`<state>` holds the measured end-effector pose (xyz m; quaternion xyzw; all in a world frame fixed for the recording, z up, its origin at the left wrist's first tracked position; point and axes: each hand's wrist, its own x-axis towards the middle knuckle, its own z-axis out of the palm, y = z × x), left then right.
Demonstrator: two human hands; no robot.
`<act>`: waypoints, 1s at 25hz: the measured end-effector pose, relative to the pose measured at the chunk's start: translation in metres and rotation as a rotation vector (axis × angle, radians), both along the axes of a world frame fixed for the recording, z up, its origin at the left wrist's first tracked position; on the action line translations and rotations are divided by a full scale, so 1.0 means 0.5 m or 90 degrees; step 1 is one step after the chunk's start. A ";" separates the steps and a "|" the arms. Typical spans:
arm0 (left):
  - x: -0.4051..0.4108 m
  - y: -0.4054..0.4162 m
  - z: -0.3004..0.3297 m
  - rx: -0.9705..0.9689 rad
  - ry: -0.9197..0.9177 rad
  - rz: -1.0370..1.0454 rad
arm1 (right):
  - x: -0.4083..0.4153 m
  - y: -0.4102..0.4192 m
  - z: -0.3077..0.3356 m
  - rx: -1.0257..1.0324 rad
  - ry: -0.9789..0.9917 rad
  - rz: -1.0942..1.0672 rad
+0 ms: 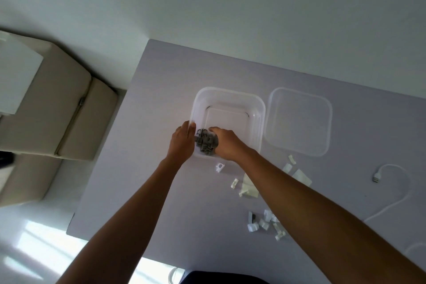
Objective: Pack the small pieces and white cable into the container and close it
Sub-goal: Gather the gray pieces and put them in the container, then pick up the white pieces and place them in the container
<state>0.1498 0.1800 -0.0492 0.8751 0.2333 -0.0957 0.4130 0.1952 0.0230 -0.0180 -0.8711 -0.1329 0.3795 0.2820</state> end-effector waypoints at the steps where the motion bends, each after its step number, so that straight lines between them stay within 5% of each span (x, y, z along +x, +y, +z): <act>1: 0.001 0.002 -0.001 0.005 -0.002 -0.004 | 0.005 -0.005 0.000 -0.010 -0.009 -0.004; 7: -0.006 0.008 -0.013 0.031 0.001 -0.016 | 0.010 -0.020 -0.025 -0.071 -0.076 -0.007; 18: -0.020 0.000 0.018 0.091 0.035 -0.002 | -0.021 -0.026 -0.007 0.030 -0.038 -0.055; 22: -0.045 -0.075 0.096 0.284 -0.151 0.011 | -0.054 -0.104 0.035 0.167 -0.060 -0.234; 25: -0.103 -0.181 0.134 0.211 -0.325 -0.143 | -0.114 -0.190 0.066 0.216 -0.183 -0.378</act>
